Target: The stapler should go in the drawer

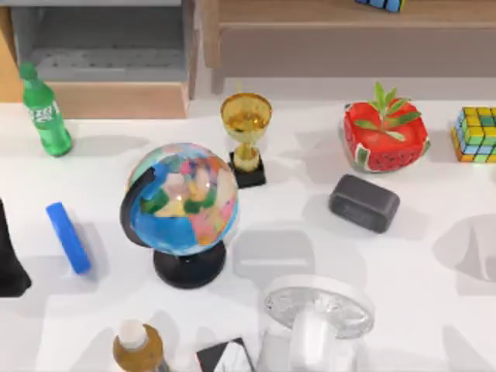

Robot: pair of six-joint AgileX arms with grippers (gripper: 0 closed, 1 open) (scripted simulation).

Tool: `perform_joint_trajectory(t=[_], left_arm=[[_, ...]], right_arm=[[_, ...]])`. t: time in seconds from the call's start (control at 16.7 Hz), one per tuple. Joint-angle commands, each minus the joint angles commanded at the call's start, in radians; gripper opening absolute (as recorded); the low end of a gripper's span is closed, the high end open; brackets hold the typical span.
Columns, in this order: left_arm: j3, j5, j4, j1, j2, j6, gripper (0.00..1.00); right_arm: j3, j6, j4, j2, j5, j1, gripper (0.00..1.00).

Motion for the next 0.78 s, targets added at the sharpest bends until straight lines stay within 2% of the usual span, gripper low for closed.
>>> perform_joint_trajectory(t=[0.36, 0.78], left_arm=[[0.048, 0.013, 0.053, 0.028, 0.083, 0.07, 1.0], [0.27, 0.103, 0.296, 0.134, 0.533, 0.4, 1.0]], right_arm=[[0.0, 0.0, 0.0, 0.0, 0.0, 0.0, 1.0], [0.0, 0.0, 0.0, 0.0, 0.0, 0.0, 1.0]])
